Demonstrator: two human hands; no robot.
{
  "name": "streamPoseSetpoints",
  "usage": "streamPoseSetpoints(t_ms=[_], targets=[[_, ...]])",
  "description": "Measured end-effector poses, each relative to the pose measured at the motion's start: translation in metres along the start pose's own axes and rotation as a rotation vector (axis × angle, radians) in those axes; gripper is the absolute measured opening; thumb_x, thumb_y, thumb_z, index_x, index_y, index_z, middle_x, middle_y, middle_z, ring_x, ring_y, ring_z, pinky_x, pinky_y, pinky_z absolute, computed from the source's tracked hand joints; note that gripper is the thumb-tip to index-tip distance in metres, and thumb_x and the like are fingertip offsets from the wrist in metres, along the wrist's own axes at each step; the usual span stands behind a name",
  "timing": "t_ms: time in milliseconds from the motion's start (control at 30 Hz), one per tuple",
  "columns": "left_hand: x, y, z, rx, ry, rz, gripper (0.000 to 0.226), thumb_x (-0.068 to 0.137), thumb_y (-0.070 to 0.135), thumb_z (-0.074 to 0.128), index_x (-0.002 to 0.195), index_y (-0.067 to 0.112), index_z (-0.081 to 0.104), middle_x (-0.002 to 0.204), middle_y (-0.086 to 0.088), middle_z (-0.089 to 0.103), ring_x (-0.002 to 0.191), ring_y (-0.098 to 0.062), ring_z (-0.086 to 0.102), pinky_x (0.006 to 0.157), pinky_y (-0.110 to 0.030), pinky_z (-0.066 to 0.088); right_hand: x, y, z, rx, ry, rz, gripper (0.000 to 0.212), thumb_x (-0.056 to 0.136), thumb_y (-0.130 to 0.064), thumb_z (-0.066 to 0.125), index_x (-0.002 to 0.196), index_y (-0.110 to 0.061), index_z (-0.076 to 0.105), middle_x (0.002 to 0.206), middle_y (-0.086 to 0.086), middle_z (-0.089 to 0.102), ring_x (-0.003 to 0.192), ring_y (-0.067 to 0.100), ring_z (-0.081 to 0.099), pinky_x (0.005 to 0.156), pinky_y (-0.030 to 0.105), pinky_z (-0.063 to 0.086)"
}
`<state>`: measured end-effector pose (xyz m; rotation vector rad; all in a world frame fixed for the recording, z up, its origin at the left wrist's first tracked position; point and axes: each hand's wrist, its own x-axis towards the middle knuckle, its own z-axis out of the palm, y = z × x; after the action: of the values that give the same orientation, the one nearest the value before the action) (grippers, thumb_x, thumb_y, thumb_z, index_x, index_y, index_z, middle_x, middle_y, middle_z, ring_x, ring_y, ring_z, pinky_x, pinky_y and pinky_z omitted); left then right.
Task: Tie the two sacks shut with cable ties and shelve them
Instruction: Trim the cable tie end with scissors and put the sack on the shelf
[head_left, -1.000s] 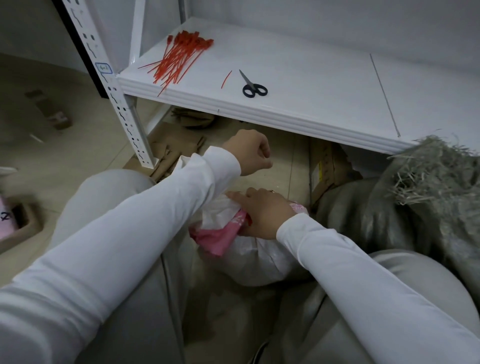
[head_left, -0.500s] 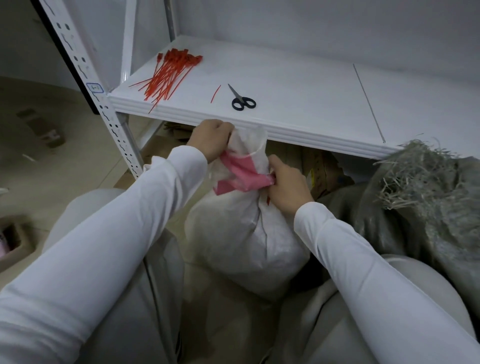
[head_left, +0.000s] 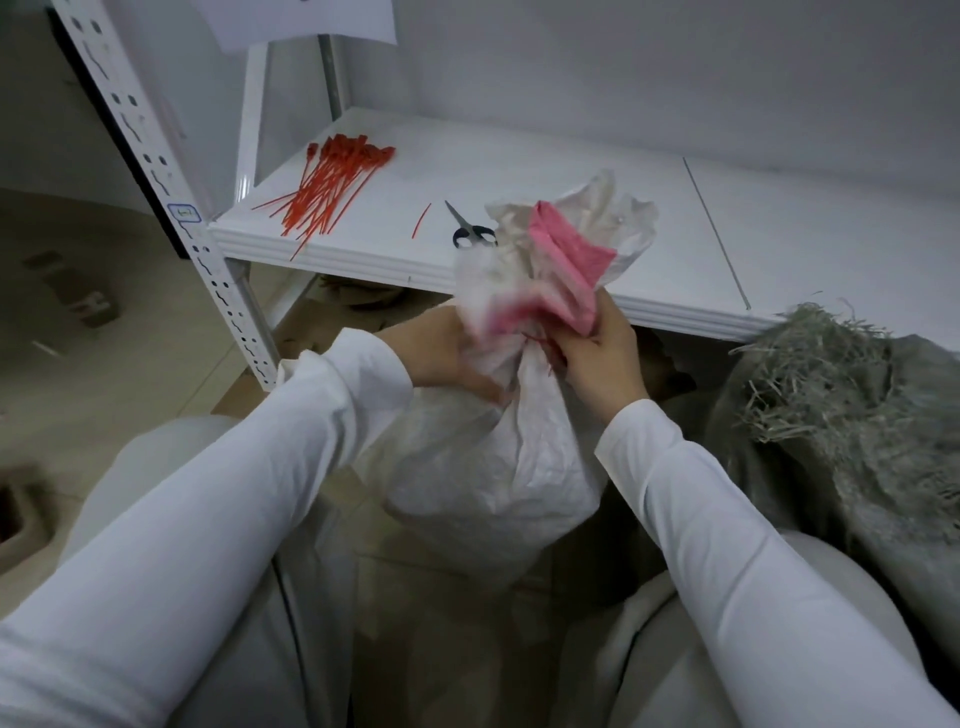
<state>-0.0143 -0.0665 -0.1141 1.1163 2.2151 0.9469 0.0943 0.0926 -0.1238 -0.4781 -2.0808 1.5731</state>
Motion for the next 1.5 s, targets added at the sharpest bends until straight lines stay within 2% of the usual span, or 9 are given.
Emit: streamPoseSetpoints(t_ms=[100, 200, 367, 600, 800, 1033, 1133, 1300, 1500], targets=[[-0.001, -0.009, 0.008, 0.382, 0.067, 0.015, 0.112, 0.041, 0.057, 0.087, 0.138, 0.029, 0.04, 0.137, 0.004, 0.051, 0.125, -0.017, 0.048, 0.106, -0.032, 0.039, 0.0, -0.006, 0.005, 0.016, -0.043, -0.027, 0.034, 0.078, -0.04, 0.071, 0.104, -0.019, 0.064, 0.095, 0.005, 0.072, 0.09, 0.025, 0.068, 0.09, 0.05, 0.053], [-0.002, 0.001, 0.02, 0.509, 0.168, 0.011, 0.095, 0.051, 0.058, 0.083, 0.132, 0.027, 0.045, 0.131, 0.001, 0.056, 0.12, -0.024, 0.052, 0.098, -0.033, 0.043, 0.001, -0.015, 0.007, -0.024, -0.06, -0.057, 0.042, 0.072, -0.05, 0.069, 0.097, -0.018, 0.064, 0.089, 0.007, 0.071, 0.085, 0.028, 0.067, 0.084, 0.051, 0.054], [-0.007, 0.028, 0.018, 0.52, 0.397, 0.113, 0.068, 0.067, 0.047, 0.079, 0.124, 0.018, 0.055, 0.123, -0.003, 0.061, 0.114, -0.026, 0.055, 0.091, -0.033, 0.042, 0.005, -0.045, 0.002, -0.084, -0.015, -0.124, 0.028, 0.076, -0.046, 0.069, 0.091, -0.024, 0.063, 0.081, 0.003, 0.068, 0.067, 0.02, 0.062, 0.074, 0.05, 0.055], [-0.014, 0.081, 0.004, 0.334, 0.663, 0.239, 0.047, 0.069, 0.028, 0.08, 0.108, 0.008, 0.066, 0.104, -0.011, 0.069, 0.096, -0.029, 0.062, 0.074, -0.021, 0.035, 0.004, -0.086, -0.021, 0.021, 0.08, -0.22, 0.021, 0.081, -0.028, 0.069, 0.101, -0.022, 0.065, 0.087, -0.003, 0.07, 0.077, 0.013, 0.065, 0.078, 0.042, 0.055], [-0.009, 0.144, -0.017, 0.293, 0.744, 0.267, 0.042, 0.067, 0.045, 0.069, 0.094, 0.013, 0.066, 0.094, -0.006, 0.068, 0.089, -0.029, 0.061, 0.071, -0.04, 0.05, -0.001, -0.142, -0.056, 0.123, 0.21, -0.357, 0.03, 0.075, -0.041, 0.07, 0.101, -0.026, 0.066, 0.092, -0.003, 0.073, 0.087, 0.02, 0.069, 0.084, 0.053, 0.053], [0.013, 0.221, -0.042, 0.42, 0.816, 0.524, 0.034, 0.075, 0.035, 0.065, 0.101, 0.014, 0.068, 0.101, -0.013, 0.068, 0.096, -0.035, 0.061, 0.075, -0.045, 0.052, -0.018, -0.183, -0.117, 0.303, 0.311, -0.539, 0.044, 0.094, -0.009, 0.059, 0.136, -0.01, 0.05, 0.124, 0.009, 0.063, 0.113, 0.01, 0.062, 0.1, 0.033, 0.049], [0.037, 0.243, -0.057, 0.4, 0.893, 0.446, 0.029, 0.077, 0.032, 0.067, 0.097, 0.01, 0.068, 0.097, -0.015, 0.068, 0.091, -0.037, 0.06, 0.078, -0.043, 0.049, -0.027, -0.179, -0.127, 0.104, 0.375, -0.516, 0.057, 0.088, -0.02, 0.069, 0.14, -0.025, 0.046, 0.135, -0.005, 0.055, 0.125, 0.002, 0.05, 0.106, 0.026, 0.043], [0.085, 0.272, -0.069, 0.384, 1.083, 0.306, 0.025, 0.084, 0.03, 0.062, 0.098, 0.01, 0.064, 0.099, -0.013, 0.066, 0.095, -0.033, 0.057, 0.079, -0.032, 0.036, -0.013, -0.16, -0.134, -0.524, 0.51, -0.543, 0.085, 0.073, -0.047, 0.073, 0.147, -0.031, 0.033, 0.157, -0.002, 0.028, 0.147, 0.02, 0.019, 0.12, 0.04, 0.018], [0.122, 0.278, -0.057, 0.365, 1.002, -0.027, 0.035, 0.09, 0.027, 0.056, 0.121, 0.011, 0.052, 0.124, -0.012, 0.054, 0.12, -0.032, 0.046, 0.091, -0.034, 0.039, 0.003, -0.125, -0.143, -0.507, 0.17, -0.122, 0.105, 0.068, -0.048, 0.081, 0.151, -0.036, 0.017, 0.161, -0.002, 0.008, 0.147, 0.025, 0.016, 0.117, 0.044, 0.024]])
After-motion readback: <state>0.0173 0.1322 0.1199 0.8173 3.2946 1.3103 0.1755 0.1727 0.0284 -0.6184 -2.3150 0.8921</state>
